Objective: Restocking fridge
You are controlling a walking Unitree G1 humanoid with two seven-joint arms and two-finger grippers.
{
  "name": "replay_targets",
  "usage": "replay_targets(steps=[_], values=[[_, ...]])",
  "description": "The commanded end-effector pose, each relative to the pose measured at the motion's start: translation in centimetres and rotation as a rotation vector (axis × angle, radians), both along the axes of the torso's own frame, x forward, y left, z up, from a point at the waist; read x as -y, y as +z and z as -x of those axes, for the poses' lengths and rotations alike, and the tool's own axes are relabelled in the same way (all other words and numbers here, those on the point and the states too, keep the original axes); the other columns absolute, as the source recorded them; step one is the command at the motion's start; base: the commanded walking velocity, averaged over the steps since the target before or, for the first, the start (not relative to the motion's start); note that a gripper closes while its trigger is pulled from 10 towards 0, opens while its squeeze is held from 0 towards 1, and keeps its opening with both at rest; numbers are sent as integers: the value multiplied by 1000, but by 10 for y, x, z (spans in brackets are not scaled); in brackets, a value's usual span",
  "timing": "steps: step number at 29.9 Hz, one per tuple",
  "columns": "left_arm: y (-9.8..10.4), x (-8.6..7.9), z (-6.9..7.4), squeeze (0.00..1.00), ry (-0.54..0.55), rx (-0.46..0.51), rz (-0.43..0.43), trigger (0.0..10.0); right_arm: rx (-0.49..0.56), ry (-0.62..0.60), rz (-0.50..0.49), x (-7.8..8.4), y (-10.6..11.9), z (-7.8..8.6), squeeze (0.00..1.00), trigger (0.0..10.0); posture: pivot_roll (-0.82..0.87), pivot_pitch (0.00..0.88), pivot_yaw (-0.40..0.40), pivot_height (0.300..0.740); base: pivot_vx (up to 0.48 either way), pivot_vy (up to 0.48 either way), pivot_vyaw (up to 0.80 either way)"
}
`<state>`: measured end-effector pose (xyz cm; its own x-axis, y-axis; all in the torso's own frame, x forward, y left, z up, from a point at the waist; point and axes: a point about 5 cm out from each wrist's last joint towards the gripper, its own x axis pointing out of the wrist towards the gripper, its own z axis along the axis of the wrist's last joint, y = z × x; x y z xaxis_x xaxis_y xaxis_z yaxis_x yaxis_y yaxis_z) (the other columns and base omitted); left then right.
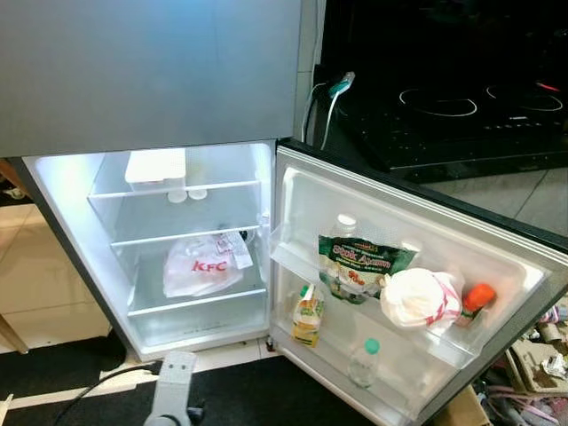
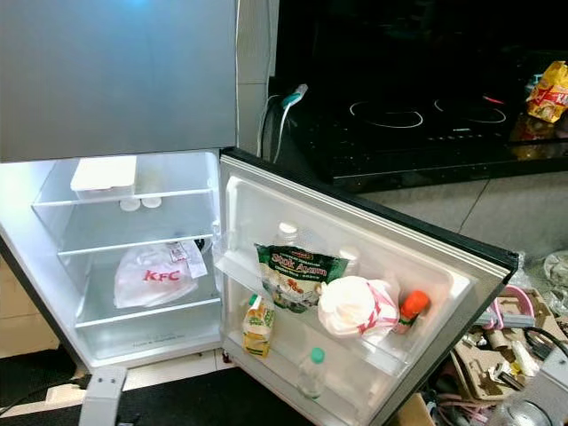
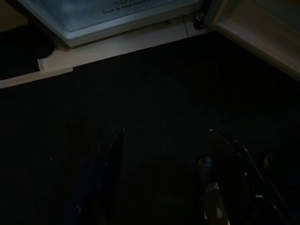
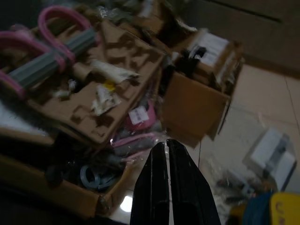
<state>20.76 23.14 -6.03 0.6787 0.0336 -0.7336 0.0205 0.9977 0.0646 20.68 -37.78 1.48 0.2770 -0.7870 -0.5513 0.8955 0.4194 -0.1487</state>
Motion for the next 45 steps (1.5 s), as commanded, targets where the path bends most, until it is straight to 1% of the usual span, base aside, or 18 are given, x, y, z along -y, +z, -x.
replay_targets(steps=[1, 2, 3, 4, 7, 8, 9, 10, 11, 13, 19, 21, 32, 36, 41, 43, 44, 45], values=[[-4, -1, 8, 0, 16, -19, 10, 10000, 71, -71, 24, 10, 10, 0, 0, 902, -3, 0, -53, 738, 0, 0, 0], [-4, -1, 8, 0, 16, -19, 10, 10000, 71, -71, 24, 10, 10, 0, 0, 902, -3, 0, -53, 738, 0, 0, 0], [-5, 2, 8, 0, 18, -16, 12, 10000, 118, -112, 32, 14, 16, -3, 0, 3451, -2, 0, -49, 738, 0, 0, 0], [-5, 3, 8, 0, 20, -12, 15, 10000, 185, -151, 26, 16, 24, -8, 0, 4471, -2, 0, -49, 738, 0, 0, 0], [-6, 5, 9, 0, 21, -10, 18, 10000, 241, -176, 17, 18, 29, -12, 0, 5098, -2, 0, -49, 738, 0, 0, 0], [-7, 6, 12, 0, 25, -6, 27, 10000, 316, -157, -7, 18, 36, -21, 0, 6824, -2, 0, -48, 738, 0, 0, 0], [-8, 6, 14, 0, 29, 0, 39, 10000, 379, -95, -30, 15, 42, -32, 0, 7882, -2, 0, -48, 738, 0, 0, 0], [-8, 6, 14, 0, 29, 0, 39, 10000, 379, -95, -30, 15, 42, -32, 0, 7882, -2, 0, -48, 738, 0, 0, 0], [-9, 5, 16, 0, 32, 2, 48, 10000, 421, -30, -52, 11, 45, -40, 0, 9373, -2, 0, -48, 738, 0, 0, 0], [-9, 4, 18, 0, 31, 3, 56, 10000, 461, 64, -81, 4, 47, -49, 0, 10000, -2, 0, -48, 738, 0, 0, 0], [-8, 2, 17, 0, 23, -1, 57, 10000, 471, 237, -139, -14, 38, -59, 0, 10000, -2, 0, -48, 738, 0, 0, 0], [-8, 3, 17, 0, 21, -1, 57, 10000, 483, 346, -180, -27, 31, -63, 0, 10000, -2, 0, -48, 738, 0, 0, 0], [-11, 22, 14, 0, 7, 1, 69, 10000, 543, 532, -280, -48, 19, -64, 0, 10000, -3, 0, -51, 738, 0, 0, 0], [-6, 13, 8, 0, 13, 9, 65, 10000, 585, 626, -330, -57, 17, -65, 0, 10000, -4, 0, -51, 738, 0, 0, 0], [-5, 1, 13, 0, 21, 10, 59, 10000, 593, 683, -346, -62, 15, -64, 0, 10000, -4, 0, -51, 738, 0, 0, 0], [-4, -6, 14, 0, 25, 12, 57, 10000, 614, 694, -360, -63, 14, -64, 0, 3216, -4, 0, -51, 738, 0, 0, 0], [-4, -7, 14, 0, 27, 12, 56, 10000, 630, 705, -370, -64, 14, -64, 0, 2235, -4, 0, -51, 738, 0, 0, 0], [-4, -8, 14, 0, 27, 13, 57, 10000, 661, 730, -391, -67, 15, -64, 0, 0, -6, 0, -52, 738, 0, 0, 0]])
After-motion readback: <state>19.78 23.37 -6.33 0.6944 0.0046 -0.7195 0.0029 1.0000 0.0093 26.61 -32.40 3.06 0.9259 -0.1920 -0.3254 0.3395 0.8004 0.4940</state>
